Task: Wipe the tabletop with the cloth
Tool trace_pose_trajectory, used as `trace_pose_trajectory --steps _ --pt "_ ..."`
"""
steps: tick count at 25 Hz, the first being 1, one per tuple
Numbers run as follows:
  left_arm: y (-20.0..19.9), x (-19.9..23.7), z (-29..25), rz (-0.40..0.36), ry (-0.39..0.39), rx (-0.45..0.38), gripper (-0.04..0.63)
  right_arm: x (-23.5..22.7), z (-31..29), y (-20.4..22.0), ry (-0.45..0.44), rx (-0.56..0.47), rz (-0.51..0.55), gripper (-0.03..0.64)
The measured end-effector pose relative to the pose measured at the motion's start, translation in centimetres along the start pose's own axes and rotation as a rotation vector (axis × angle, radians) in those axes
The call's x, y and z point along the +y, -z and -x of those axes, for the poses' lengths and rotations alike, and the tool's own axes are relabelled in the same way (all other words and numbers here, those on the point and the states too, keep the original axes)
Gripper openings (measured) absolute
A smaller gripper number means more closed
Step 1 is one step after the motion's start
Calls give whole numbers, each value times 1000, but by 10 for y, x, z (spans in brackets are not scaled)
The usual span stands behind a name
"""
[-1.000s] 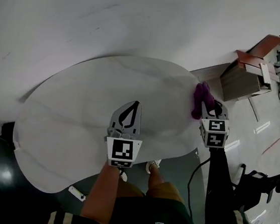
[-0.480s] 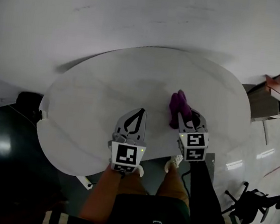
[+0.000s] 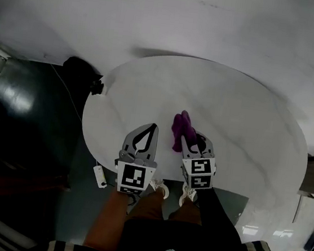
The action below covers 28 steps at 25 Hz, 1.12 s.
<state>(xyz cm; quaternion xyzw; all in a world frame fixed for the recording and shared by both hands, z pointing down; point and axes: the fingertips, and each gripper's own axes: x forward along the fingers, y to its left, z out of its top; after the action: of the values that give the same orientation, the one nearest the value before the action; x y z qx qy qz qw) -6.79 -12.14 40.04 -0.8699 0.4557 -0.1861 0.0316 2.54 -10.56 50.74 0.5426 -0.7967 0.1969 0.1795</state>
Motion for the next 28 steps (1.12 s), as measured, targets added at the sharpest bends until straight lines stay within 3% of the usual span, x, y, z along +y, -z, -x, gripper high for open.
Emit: trace_pose_trajectory --steps 7,14,20,24,28 --pt "45 116 85 22 -196 52 0 131 -53 -35 -177 -35 49 126" --pt "102 228 155 60 -255 70 0 283 -112 -48 -269 -22 24 127" --pt "136 293 191 78 -286 75 0 389 -155 -46 -370 20 26 127" --pt "154 313 205 96 -300 85 0 420 -181 -28 -394 83 51 127" --pt "163 316 211 112 -299 91 0 411 -186 0 -355 168 114 127"
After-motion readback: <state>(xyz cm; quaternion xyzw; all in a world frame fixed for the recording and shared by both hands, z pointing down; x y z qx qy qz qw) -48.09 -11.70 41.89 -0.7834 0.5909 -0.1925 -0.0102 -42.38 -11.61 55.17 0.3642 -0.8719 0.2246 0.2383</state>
